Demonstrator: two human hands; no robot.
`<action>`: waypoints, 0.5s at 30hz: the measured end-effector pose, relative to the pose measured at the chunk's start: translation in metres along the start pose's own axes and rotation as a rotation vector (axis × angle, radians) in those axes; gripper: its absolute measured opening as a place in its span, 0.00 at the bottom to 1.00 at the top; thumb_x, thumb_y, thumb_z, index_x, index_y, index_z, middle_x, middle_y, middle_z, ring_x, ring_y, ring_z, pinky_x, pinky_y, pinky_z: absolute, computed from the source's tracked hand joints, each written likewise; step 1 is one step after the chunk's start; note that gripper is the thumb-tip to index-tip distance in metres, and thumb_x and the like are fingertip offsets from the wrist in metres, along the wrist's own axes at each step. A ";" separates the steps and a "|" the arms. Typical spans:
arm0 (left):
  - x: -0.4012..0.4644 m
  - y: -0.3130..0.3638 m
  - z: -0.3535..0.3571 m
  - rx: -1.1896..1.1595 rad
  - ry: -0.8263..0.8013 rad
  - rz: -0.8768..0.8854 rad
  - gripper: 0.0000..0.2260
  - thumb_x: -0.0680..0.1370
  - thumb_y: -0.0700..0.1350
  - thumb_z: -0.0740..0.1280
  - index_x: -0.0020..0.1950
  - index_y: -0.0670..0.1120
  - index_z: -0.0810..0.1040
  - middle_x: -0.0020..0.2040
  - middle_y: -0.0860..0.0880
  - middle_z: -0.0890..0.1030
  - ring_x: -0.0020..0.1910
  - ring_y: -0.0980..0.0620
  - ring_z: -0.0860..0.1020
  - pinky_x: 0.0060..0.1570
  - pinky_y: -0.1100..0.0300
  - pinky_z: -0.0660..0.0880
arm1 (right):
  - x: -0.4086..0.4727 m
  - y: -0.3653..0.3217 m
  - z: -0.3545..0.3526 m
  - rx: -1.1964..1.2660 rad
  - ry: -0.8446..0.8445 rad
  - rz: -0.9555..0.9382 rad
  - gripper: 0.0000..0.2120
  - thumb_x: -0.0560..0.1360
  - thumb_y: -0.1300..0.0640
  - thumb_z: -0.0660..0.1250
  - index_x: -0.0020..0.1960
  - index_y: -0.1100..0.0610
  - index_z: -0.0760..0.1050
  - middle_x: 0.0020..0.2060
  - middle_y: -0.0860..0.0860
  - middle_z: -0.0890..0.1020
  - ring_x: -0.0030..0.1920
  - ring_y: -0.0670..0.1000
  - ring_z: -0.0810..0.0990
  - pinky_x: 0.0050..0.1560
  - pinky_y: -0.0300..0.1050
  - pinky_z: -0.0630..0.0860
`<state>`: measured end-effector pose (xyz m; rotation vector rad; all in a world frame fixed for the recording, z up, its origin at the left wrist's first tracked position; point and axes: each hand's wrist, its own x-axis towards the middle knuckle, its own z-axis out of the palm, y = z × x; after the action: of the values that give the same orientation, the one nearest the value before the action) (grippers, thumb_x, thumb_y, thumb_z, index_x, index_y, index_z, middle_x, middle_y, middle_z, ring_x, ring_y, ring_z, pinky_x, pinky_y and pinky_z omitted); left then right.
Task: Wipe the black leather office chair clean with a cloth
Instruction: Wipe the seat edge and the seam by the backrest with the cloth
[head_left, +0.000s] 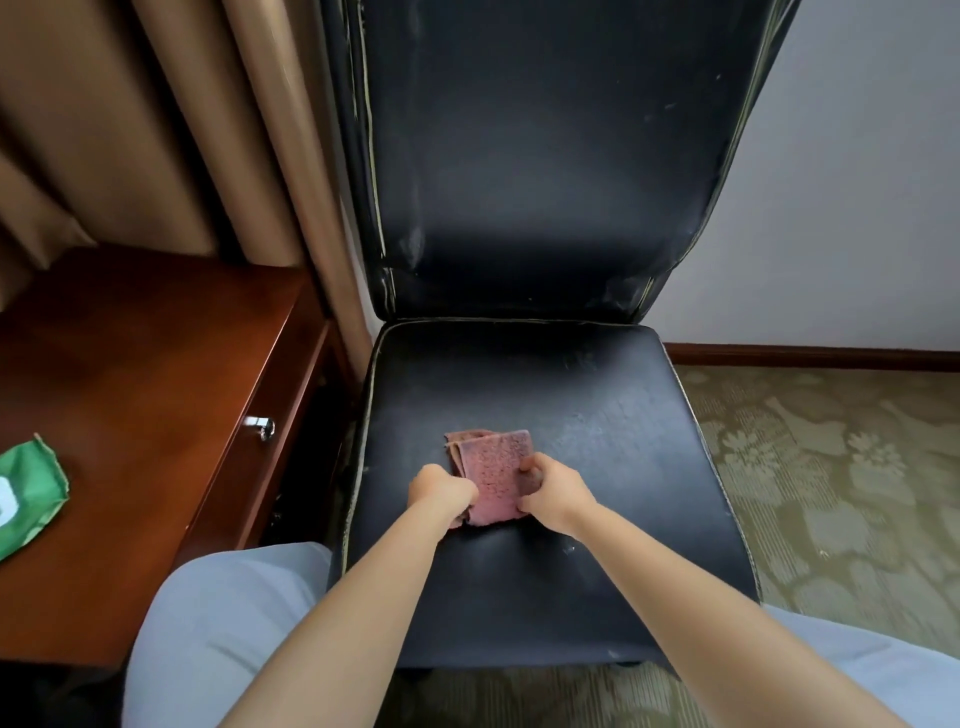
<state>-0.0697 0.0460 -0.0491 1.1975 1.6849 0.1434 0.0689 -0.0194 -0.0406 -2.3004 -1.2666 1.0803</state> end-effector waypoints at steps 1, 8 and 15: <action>0.000 -0.001 0.001 -0.027 0.028 -0.003 0.09 0.71 0.35 0.69 0.51 0.38 0.77 0.49 0.41 0.80 0.45 0.44 0.81 0.42 0.52 0.82 | -0.004 0.002 -0.004 -0.027 -0.064 -0.032 0.30 0.70 0.62 0.71 0.70 0.54 0.66 0.65 0.50 0.74 0.63 0.52 0.73 0.56 0.38 0.69; -0.014 -0.015 -0.003 -0.061 0.046 0.228 0.16 0.73 0.31 0.65 0.53 0.50 0.72 0.57 0.45 0.73 0.51 0.45 0.78 0.42 0.55 0.80 | -0.021 0.022 0.000 -0.237 0.076 -0.237 0.12 0.73 0.59 0.68 0.56 0.55 0.79 0.49 0.53 0.73 0.52 0.53 0.74 0.53 0.46 0.73; -0.022 -0.037 -0.012 0.589 -0.031 0.694 0.20 0.74 0.31 0.63 0.64 0.43 0.77 0.69 0.51 0.68 0.66 0.49 0.71 0.64 0.57 0.69 | -0.030 0.030 0.009 -0.595 0.361 -0.580 0.11 0.56 0.59 0.81 0.36 0.55 0.81 0.45 0.53 0.80 0.45 0.57 0.80 0.36 0.44 0.75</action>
<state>-0.1027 0.0155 -0.0511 2.1876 1.2461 0.0471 0.0706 -0.0622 -0.0495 -2.1010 -2.0931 0.0876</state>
